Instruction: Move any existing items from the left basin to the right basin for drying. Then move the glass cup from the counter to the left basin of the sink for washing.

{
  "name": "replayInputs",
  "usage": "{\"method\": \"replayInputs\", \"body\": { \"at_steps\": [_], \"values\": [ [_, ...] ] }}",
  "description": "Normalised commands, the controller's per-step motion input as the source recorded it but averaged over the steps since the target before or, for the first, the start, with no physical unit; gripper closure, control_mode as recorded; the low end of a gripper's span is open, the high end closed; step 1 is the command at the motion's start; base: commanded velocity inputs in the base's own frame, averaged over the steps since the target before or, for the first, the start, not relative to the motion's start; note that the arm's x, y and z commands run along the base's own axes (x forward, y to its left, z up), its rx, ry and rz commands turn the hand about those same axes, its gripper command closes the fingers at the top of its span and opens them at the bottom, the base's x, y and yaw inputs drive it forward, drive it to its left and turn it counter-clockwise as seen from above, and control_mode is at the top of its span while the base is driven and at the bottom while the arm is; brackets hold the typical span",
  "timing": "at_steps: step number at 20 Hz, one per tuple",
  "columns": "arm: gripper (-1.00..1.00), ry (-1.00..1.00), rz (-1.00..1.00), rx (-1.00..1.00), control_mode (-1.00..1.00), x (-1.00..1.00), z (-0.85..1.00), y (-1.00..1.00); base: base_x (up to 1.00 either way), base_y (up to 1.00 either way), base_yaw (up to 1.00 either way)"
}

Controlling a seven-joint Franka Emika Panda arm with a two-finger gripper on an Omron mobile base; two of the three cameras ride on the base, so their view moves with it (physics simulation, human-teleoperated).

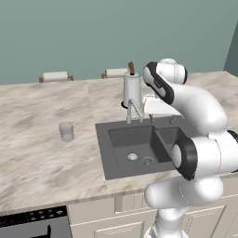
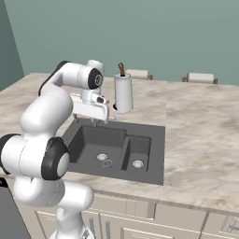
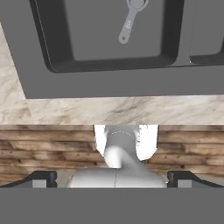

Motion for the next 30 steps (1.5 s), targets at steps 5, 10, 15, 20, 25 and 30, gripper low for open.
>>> {"method": "replayInputs", "body": {
  "at_steps": [5,10,15,20,25,30],
  "values": [
    [-1.0,-0.02,0.0,0.0,-1.0,0.0,-0.32,0.0,0.0,0.0,0.0],
    [-1.0,-0.07,0.0,0.0,-1.0,0.0,-0.36,0.0,0.0,0.0,0.0],
    [-1.0,-0.05,0.0,0.0,-1.0,0.12,-0.36,0.0,0.0,0.0,0.0],
    [-1.0,-0.01,-0.03,0.0,-1.0,0.4,-0.3,0.0,0.0,0.0,0.0],
    [-1.0,0.0,-0.05,0.0,-1.0,0.43,-0.23,0.0,0.0,0.0,0.0],
    [-1.0,0.0,-0.06,0.0,-1.0,0.22,-0.28,0.0,0.0,0.0,0.0]
  ]
}}
